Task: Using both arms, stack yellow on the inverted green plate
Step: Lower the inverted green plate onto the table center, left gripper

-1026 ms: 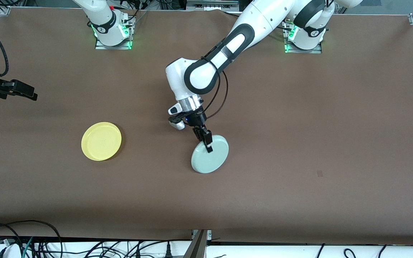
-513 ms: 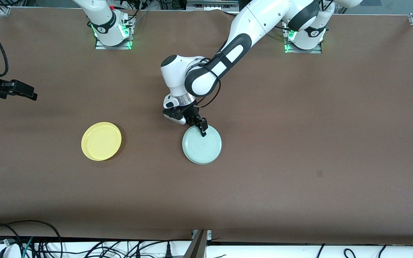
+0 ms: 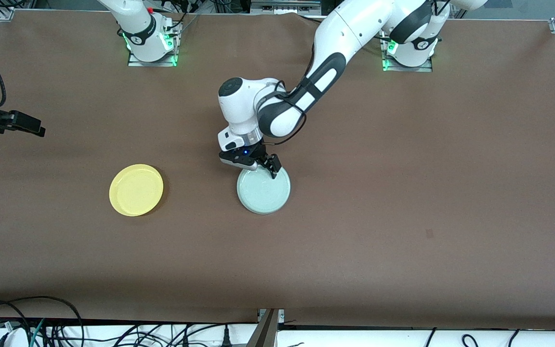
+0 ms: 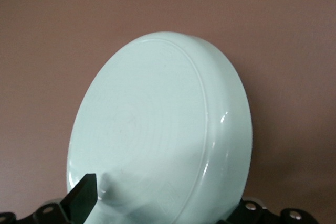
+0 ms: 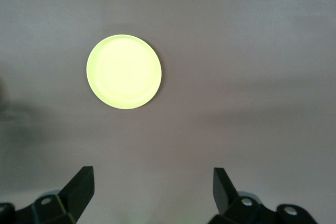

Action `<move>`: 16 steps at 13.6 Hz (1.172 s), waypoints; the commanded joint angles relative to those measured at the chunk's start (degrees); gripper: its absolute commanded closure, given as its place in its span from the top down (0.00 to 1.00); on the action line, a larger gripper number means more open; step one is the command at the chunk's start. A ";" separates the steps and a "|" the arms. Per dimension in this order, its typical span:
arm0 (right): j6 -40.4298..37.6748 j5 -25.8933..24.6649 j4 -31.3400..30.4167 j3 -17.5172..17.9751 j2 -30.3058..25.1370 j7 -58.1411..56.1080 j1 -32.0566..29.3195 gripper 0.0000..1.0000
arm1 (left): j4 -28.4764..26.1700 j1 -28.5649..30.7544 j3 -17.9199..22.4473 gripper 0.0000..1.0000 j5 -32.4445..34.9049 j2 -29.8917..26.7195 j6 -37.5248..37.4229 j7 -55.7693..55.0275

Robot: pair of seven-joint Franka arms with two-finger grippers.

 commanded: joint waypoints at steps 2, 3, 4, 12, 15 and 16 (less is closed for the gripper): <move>0.87 -0.15 0.49 0.46 1.20 -0.34 -0.09 1.00 | -10.34 5.86 -0.62 1.00 -7.30 -4.91 12.42 -1.59; 0.70 -0.24 0.49 0.54 1.20 -0.34 0.00 1.00 | -12.46 6.92 -0.62 1.00 -8.18 -6.23 13.58 -1.50; 0.78 -0.07 0.49 0.55 1.20 -0.43 0.00 1.00 | -14.39 7.71 -1.06 1.00 -8.45 -7.11 14.55 -1.50; 0.25 -0.15 0.49 0.55 1.29 -0.52 -0.09 1.00 | -15.03 9.48 -1.68 1.00 -8.20 -9.40 14.65 -0.01; 0.17 -0.16 0.49 0.55 1.20 -0.52 0.00 1.00 | -14.50 9.83 -1.24 1.00 -8.02 -11.51 4.75 10.50; 0.17 -0.07 0.40 0.55 1.29 -0.52 0.00 1.00 | -14.59 9.83 -1.24 1.00 -6.97 -12.04 3.06 12.54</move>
